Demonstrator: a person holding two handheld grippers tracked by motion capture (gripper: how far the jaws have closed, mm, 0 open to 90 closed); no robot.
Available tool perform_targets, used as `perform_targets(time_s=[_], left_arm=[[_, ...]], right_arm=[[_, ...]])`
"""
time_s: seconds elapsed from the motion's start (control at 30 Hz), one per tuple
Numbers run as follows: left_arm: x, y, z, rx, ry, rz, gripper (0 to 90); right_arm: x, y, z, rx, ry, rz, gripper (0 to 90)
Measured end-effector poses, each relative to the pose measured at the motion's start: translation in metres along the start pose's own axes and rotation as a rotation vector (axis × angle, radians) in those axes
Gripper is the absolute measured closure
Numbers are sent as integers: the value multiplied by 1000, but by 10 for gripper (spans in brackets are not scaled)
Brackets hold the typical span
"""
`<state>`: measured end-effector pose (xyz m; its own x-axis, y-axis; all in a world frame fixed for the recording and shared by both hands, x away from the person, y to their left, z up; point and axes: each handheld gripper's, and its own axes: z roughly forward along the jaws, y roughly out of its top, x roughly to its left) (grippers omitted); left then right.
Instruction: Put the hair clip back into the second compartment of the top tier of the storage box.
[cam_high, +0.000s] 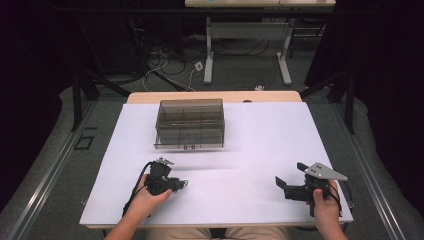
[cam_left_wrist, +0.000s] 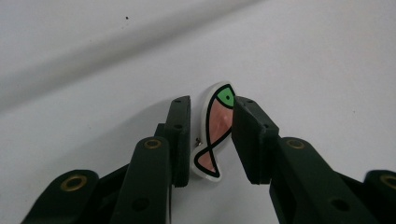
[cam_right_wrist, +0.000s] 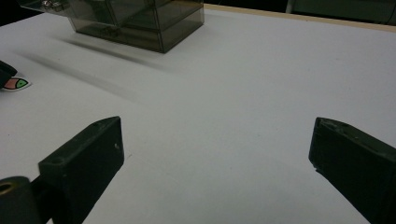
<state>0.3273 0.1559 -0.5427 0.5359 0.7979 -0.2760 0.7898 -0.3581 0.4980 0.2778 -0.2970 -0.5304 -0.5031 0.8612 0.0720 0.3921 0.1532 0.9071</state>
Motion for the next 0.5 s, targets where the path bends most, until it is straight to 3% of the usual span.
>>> perform_targets(time_s=[0.5], left_arm=[[-1, 0, 1, 8, -15, 2, 734]], right_arm=[[-1, 0, 0, -3, 5, -4, 30]])
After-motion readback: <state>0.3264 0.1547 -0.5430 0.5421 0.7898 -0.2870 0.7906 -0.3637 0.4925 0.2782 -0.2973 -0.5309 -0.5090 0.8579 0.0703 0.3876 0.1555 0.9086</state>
